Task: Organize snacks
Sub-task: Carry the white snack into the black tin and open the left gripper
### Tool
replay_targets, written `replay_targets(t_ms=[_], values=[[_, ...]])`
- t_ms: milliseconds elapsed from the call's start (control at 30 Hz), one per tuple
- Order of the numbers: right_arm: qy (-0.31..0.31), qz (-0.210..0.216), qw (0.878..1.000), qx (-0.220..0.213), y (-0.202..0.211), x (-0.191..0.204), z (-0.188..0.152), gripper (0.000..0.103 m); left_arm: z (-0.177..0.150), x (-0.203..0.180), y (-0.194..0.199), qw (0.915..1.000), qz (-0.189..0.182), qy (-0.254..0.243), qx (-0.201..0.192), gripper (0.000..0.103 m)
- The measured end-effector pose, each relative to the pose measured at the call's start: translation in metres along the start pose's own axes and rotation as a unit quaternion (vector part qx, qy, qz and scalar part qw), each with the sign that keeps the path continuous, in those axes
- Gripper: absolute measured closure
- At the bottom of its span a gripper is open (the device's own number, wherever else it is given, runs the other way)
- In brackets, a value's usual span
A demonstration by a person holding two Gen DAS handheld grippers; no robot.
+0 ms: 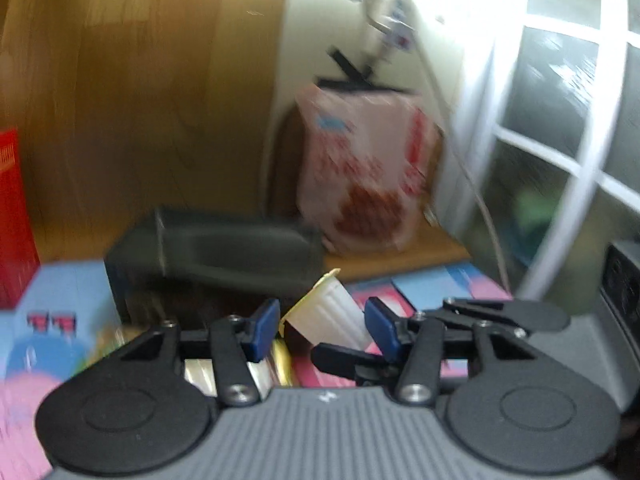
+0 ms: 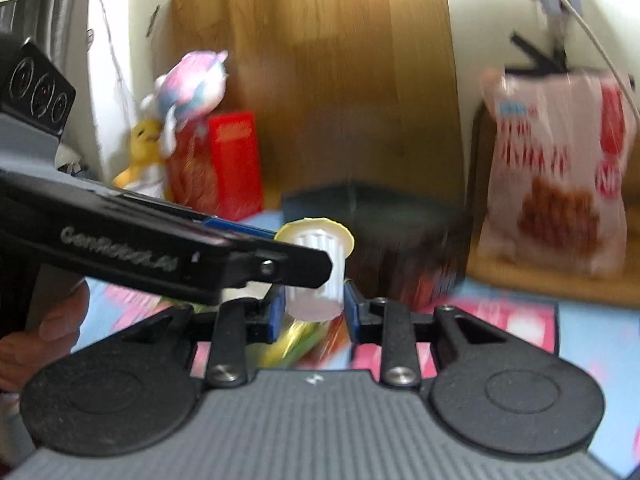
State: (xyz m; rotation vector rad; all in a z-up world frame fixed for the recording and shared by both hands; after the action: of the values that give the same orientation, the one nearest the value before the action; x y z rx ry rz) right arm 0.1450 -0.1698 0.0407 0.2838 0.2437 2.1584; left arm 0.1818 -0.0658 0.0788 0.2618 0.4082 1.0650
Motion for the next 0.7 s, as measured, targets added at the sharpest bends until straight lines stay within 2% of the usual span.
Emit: replay_targets(t_ms=[133, 233, 300, 333, 400, 467, 533, 633, 700], values=[[0.011, -0.018, 1.000, -0.006, -0.045, -0.019, 0.025, 0.069, 0.029, 0.021, -0.046, 0.9996, 0.026, 0.010, 0.004, 0.055], [-0.001, -0.033, 0.999, 0.018, -0.071, -0.036, 0.024, 0.069, 0.025, 0.034, -0.078, 0.9986, 0.029, 0.028, 0.033, 0.055], [0.001, -0.043, 0.998, 0.040, -0.079, -0.039, 0.016, 0.068, 0.019, 0.041, -0.087, 0.9980, 0.028, 0.031, 0.048, 0.051], [0.001, -0.052, 0.998, 0.034, -0.077, -0.040, 0.016, 0.068, 0.019, 0.043, -0.085, 0.9984, 0.030, 0.025, 0.040, 0.049], [0.000, -0.054, 0.998, 0.014, -0.064, -0.042, 0.014, 0.067, 0.024, 0.052, -0.073, 0.9984, 0.054, 0.014, 0.002, 0.036], [-0.011, -0.050, 0.999, -0.015, -0.044, -0.039, 0.014, 0.067, 0.032, 0.074, -0.065, 0.9951, 0.094, 0.021, -0.024, 0.031], [-0.029, -0.030, 0.998, -0.036, -0.022, -0.033, 0.009, 0.067, 0.036, 0.099, -0.067, 0.9892, 0.142, 0.025, -0.025, 0.031], [-0.070, 0.024, 0.997, -0.021, -0.008, -0.025, -0.006, 0.068, 0.032, 0.134, -0.079, 0.9804, 0.192, 0.044, -0.011, 0.031], [-0.084, 0.037, 0.996, 0.003, -0.014, -0.021, -0.015, 0.073, 0.023, 0.151, -0.094, 0.9781, 0.191, 0.080, 0.015, 0.031]])
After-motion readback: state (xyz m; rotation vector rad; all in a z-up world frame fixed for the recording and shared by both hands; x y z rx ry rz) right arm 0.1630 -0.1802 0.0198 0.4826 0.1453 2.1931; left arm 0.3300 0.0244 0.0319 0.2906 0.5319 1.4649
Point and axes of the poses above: each gripper's, at about its wrist camera, not at the fingertips, and y roughly against the way its jaws point, x to its left, z to its top, the point moved 5 cm from there along -y, roughly the way its jaws point, and after that the axes turned 7 degrees about -x, right-handed, at the moved point
